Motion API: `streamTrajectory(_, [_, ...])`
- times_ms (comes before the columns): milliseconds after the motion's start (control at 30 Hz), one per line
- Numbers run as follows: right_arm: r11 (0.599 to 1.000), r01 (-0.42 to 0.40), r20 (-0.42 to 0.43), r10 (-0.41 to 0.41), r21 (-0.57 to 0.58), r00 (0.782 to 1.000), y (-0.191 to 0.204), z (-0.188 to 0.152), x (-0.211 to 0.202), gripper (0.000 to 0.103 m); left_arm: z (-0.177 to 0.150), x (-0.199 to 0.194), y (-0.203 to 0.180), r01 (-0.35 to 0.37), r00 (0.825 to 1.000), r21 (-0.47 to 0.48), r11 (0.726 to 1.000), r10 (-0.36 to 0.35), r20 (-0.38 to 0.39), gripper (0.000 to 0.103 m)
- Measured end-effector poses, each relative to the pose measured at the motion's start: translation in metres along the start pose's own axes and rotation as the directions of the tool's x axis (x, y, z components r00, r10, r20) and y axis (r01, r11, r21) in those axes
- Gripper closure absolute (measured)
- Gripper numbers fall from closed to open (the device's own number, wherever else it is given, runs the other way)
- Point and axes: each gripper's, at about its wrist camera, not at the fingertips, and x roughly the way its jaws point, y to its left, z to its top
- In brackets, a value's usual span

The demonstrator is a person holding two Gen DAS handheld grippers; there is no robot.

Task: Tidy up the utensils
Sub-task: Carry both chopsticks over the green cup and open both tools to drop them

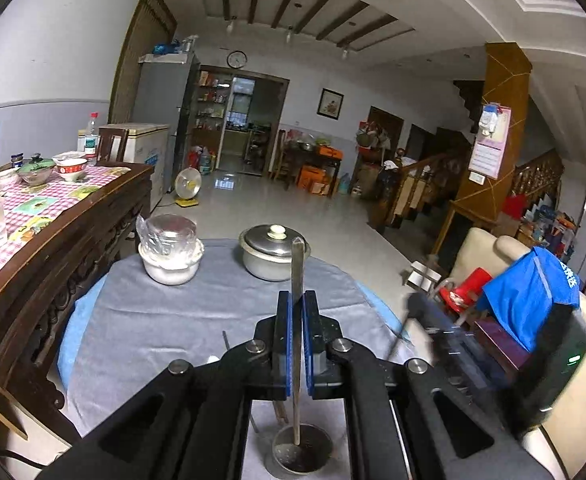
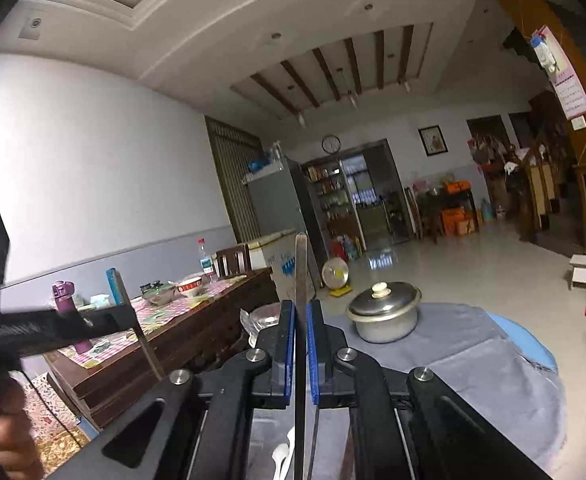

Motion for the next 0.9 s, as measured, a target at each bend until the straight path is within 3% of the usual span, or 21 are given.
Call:
streamTrajectory(233, [1.0, 0.01, -0.092, -0.01, 0.004, 0.996, -0.007, -0.043, 0.023, 0.096, -0.035, 0.025, -0.006, -0.048, 0.995, 0.031, 0.998, 0.051, -0.09, 0.098])
streamTrajectory(500, [1.0, -0.005, -0.189, 0.001, -0.023, 0.982, -0.011, -0.075, 0.016, 0.096, -0.08, 0.061, -0.007, -0.173, 0.956, 0.094, 0.981, 0.19, -0.225, 0.097])
streamTrajectory(900, [0.999, -0.034, -0.264, 0.033, 0.002, 0.964, -0.018, -0.099, 0.002, 0.094, -0.106, 0.062, -0.018, -0.273, 0.924, 0.224, 0.936, 0.319, -0.209, 0.092])
